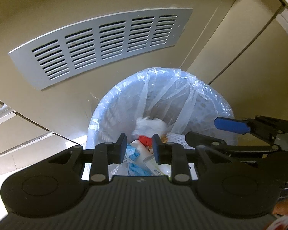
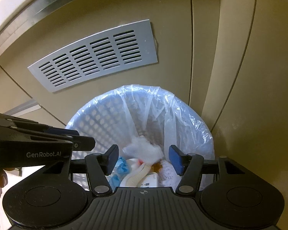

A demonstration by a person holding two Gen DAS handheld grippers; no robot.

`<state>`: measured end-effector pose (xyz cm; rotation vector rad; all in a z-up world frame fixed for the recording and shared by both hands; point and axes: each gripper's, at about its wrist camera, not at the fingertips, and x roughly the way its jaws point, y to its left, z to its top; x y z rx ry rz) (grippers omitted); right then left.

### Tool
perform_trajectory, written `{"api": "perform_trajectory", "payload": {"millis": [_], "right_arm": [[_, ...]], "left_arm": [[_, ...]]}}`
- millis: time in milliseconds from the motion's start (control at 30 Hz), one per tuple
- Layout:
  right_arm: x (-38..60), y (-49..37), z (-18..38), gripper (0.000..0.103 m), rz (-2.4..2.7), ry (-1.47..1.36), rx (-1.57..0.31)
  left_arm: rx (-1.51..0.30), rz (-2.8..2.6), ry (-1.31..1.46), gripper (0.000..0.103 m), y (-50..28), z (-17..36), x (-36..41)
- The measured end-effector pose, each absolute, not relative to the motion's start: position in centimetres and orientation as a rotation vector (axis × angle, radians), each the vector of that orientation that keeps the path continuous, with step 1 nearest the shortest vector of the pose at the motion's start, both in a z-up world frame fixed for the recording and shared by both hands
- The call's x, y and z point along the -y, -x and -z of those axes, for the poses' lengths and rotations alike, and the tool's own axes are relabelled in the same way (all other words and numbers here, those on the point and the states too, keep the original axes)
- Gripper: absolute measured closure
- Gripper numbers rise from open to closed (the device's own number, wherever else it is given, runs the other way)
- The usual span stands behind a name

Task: Collect trash
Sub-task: 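Open left tool to drop the gloves while right tool releases the white plastic, then raise both tools from the bin back up toward the counter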

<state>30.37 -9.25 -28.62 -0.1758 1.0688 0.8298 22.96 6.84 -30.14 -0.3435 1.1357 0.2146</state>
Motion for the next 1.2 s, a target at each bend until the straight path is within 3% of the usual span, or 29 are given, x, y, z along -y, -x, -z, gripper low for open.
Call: {"api": "perform_trajectory", "payload": {"millis": [400, 767, 1200], "right_arm": [[10.9, -28.6, 24.7, 0.031, -0.804, 0.128, -1.031], [13.6, -25.5, 19.1, 0.029, -0.758, 0.091, -1.018], [16.8, -22.0, 12.7, 0.029, -0.794, 0.062, -0.980]], "left_arm": [[-1.095, -0.222, 0.337, 0.067, -21.4, 26.9, -6.4], [-1.050, -0.183, 0.318, 0.049, -17.7, 21.7, -5.0], [-0.968, -0.146, 0.243, 0.038, -13.6, 14.0, -3.6]]}}
